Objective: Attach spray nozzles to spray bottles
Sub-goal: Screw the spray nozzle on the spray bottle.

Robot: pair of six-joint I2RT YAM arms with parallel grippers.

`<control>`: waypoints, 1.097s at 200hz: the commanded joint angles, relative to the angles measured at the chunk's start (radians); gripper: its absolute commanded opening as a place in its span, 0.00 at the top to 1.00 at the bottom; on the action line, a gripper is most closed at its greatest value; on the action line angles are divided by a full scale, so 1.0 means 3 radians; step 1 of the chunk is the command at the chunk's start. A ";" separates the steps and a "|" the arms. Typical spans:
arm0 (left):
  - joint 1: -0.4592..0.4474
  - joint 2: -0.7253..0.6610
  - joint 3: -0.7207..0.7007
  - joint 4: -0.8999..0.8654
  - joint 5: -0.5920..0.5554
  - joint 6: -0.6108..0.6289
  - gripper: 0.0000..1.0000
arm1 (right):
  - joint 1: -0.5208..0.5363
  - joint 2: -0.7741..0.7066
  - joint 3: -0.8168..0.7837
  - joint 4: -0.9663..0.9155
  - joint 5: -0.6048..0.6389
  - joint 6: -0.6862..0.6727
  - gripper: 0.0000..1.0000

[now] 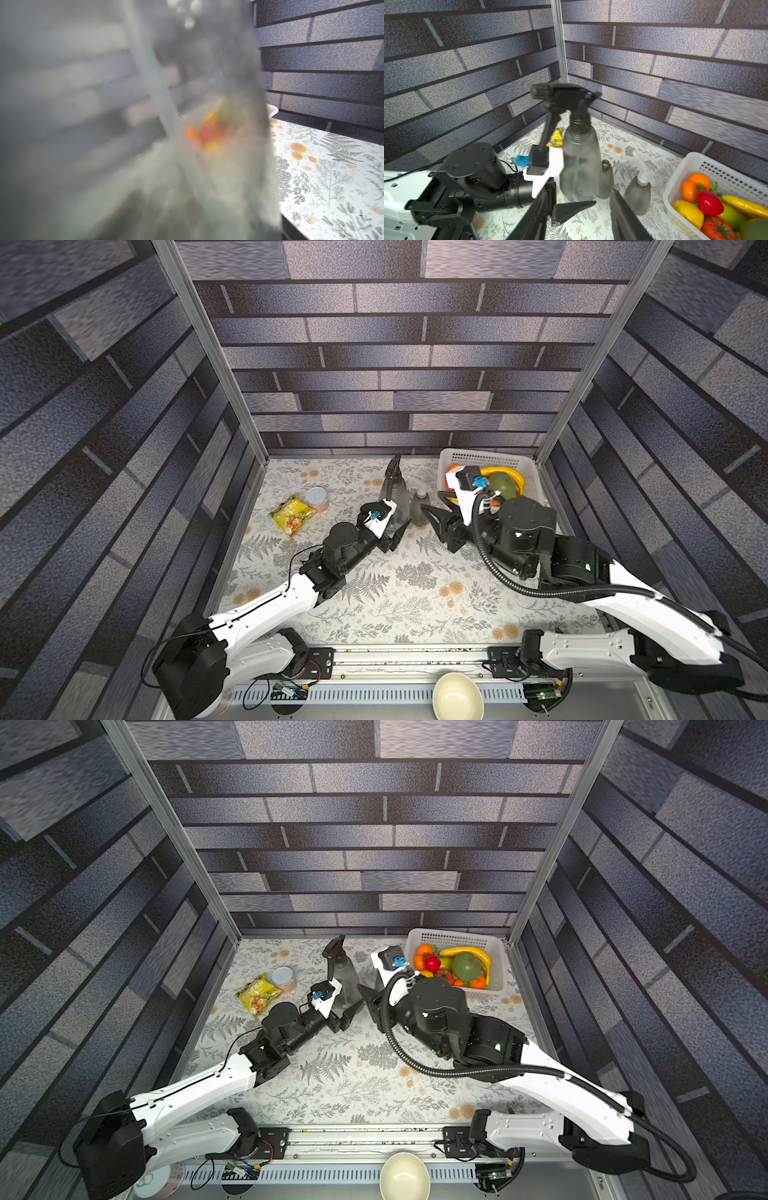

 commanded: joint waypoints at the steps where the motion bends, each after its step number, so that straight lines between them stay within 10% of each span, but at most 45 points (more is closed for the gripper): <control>1: 0.0000 -0.0150 -0.0017 -0.0040 0.0404 -0.0155 0.24 | -0.0421 -0.0047 -0.0108 0.0094 -0.1287 -0.0173 0.54; 62: -0.0114 -0.0312 0.0049 -0.0198 0.0741 -0.0232 0.23 | -0.0902 0.0243 -0.0060 0.0669 -0.2357 -0.0015 0.47; 219: -0.0248 -0.0257 0.0115 -0.0193 0.0624 -0.0032 0.24 | -0.0859 0.0531 -0.0334 0.1082 -0.1706 0.0294 0.54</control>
